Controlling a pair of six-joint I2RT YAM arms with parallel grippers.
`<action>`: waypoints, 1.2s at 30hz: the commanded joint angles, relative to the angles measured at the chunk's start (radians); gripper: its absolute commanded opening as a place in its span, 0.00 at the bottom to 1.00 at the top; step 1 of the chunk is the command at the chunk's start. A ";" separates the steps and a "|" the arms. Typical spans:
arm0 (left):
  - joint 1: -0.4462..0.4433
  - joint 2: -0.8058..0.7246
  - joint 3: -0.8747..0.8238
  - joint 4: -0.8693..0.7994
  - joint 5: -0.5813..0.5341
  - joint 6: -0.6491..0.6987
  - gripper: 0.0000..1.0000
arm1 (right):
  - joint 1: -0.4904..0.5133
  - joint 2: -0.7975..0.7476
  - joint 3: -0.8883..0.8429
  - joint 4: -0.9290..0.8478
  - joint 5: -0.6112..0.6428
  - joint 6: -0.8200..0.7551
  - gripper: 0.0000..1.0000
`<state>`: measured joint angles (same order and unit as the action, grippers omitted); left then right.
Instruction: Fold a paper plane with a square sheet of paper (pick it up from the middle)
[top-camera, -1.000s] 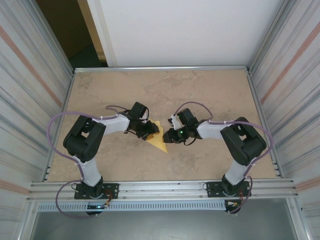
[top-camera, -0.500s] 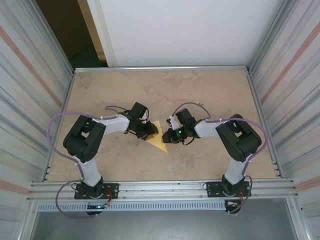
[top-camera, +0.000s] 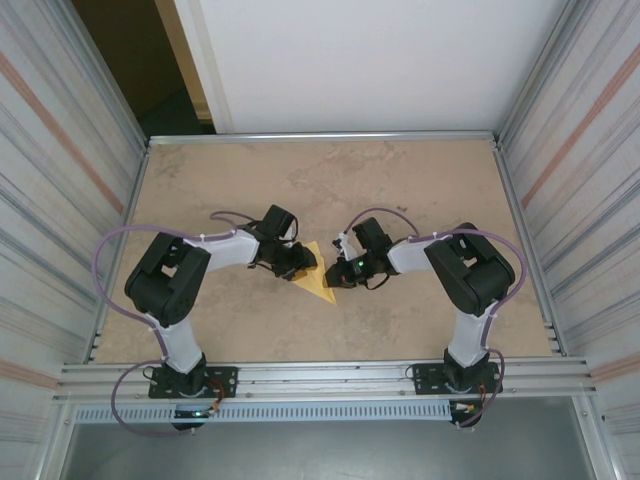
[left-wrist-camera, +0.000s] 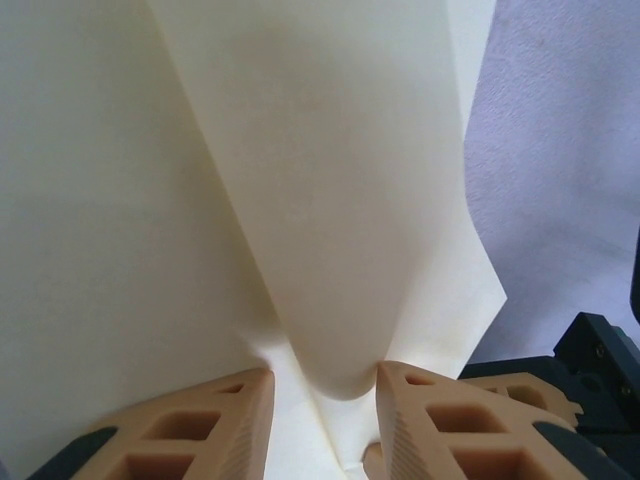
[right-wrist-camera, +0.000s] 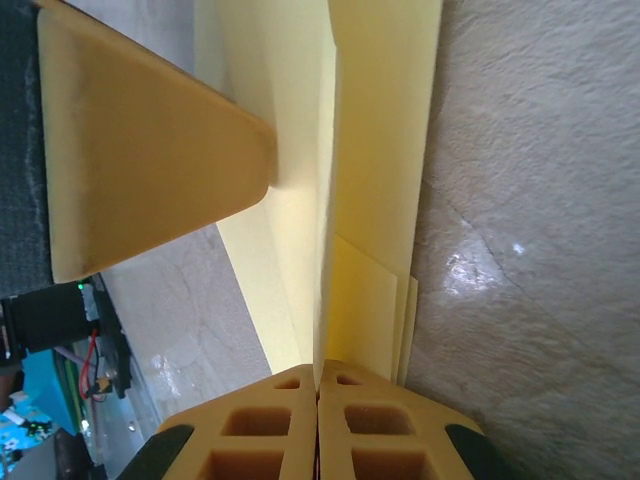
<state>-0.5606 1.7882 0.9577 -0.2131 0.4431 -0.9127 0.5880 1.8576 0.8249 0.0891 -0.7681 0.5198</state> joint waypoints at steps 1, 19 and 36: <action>0.002 -0.032 -0.039 -0.084 -0.074 0.018 0.37 | -0.011 0.023 0.019 -0.011 -0.045 0.001 0.07; 0.000 -0.094 -0.088 0.118 -0.022 0.055 0.41 | -0.020 0.014 0.033 -0.014 -0.061 0.000 0.10; -0.005 0.002 -0.060 -0.047 -0.130 -0.013 0.36 | -0.026 -0.056 0.019 -0.047 -0.013 -0.027 0.27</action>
<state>-0.5632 1.7447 0.8948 -0.1421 0.3874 -0.9062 0.5728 1.8458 0.8394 0.0711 -0.8036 0.5159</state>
